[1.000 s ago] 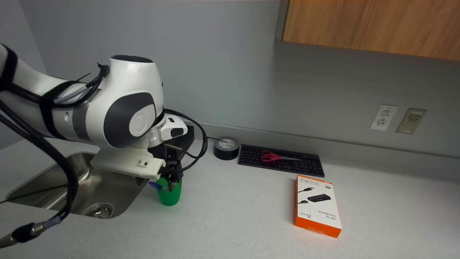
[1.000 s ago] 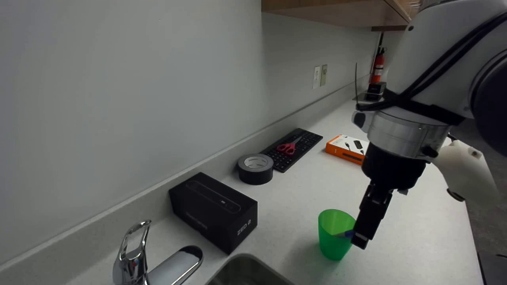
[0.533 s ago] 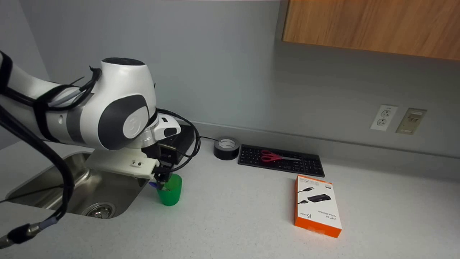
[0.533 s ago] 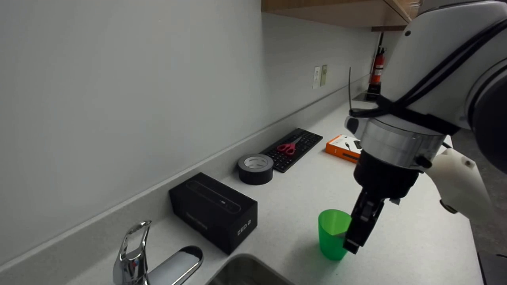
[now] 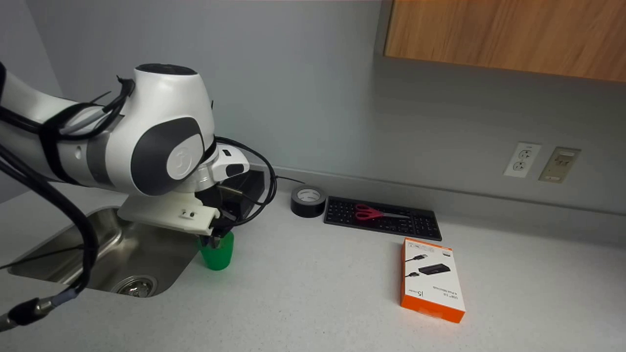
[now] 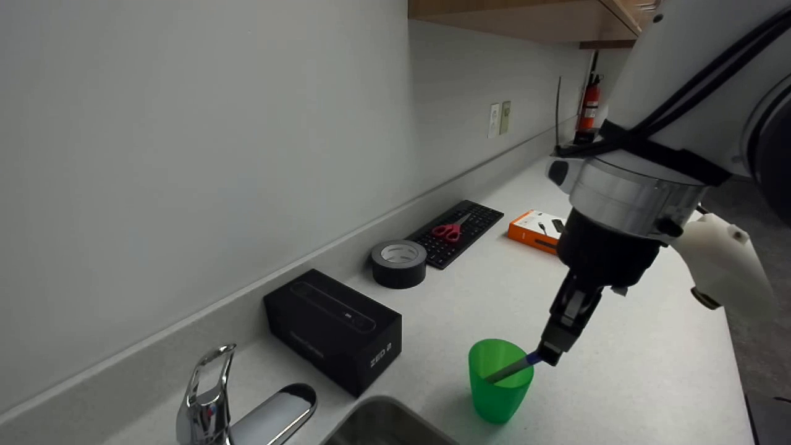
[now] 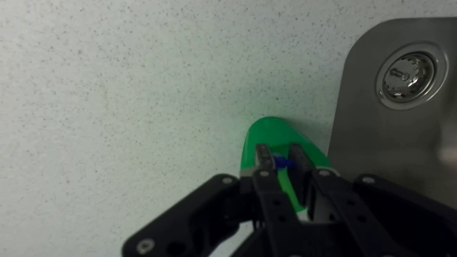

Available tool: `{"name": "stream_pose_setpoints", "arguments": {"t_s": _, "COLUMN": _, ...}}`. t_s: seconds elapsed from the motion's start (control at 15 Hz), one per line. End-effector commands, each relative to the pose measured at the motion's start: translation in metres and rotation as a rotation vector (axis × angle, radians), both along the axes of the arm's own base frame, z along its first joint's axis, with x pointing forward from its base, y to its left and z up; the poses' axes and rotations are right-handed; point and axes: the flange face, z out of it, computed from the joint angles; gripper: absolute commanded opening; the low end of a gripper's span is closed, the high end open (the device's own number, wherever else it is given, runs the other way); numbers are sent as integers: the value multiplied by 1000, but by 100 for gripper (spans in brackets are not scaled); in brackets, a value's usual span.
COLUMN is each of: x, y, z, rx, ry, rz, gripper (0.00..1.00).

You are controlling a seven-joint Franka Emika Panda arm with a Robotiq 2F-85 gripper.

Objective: Pick the marker from the cup and put it on the table

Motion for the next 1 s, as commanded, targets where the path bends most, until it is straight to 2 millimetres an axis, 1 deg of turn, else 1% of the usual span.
{"name": "stream_pose_setpoints", "arguments": {"t_s": 0.0, "x": -7, "y": -15, "z": 22, "rx": 8, "ry": -42, "rz": -38, "gripper": 4}}
{"name": "stream_pose_setpoints", "arguments": {"t_s": 0.13, "x": -9, "y": -24, "z": 35, "rx": 12, "ry": -71, "rz": -60, "gripper": 4}}
{"name": "stream_pose_setpoints", "arguments": {"t_s": 0.4, "x": -19, "y": -39, "z": 73, "rx": 34, "ry": -154, "rz": -81, "gripper": 4}}
{"name": "stream_pose_setpoints", "arguments": {"t_s": 0.47, "x": -22, "y": -44, "z": 85, "rx": 37, "ry": -184, "rz": -97, "gripper": 4}}
{"name": "stream_pose_setpoints", "arguments": {"t_s": 0.6, "x": -23, "y": -59, "z": 99, "rx": 34, "ry": -216, "rz": -129, "gripper": 4}}
{"name": "stream_pose_setpoints", "arguments": {"t_s": 0.67, "x": -21, "y": -66, "z": 101, "rx": 33, "ry": -221, "rz": -145, "gripper": 4}}
{"name": "stream_pose_setpoints", "arguments": {"t_s": 0.73, "x": -19, "y": -75, "z": 98, "rx": 28, "ry": -218, "rz": -168, "gripper": 4}}
{"name": "stream_pose_setpoints", "arguments": {"t_s": 0.8, "x": -16, "y": -84, "z": 88, "rx": 22, "ry": -206, "rz": -191, "gripper": 4}}
{"name": "stream_pose_setpoints", "arguments": {"t_s": 0.93, "x": -9, "y": -101, "z": 62, "rx": 12, "ry": -172, "rz": -234, "gripper": 4}}
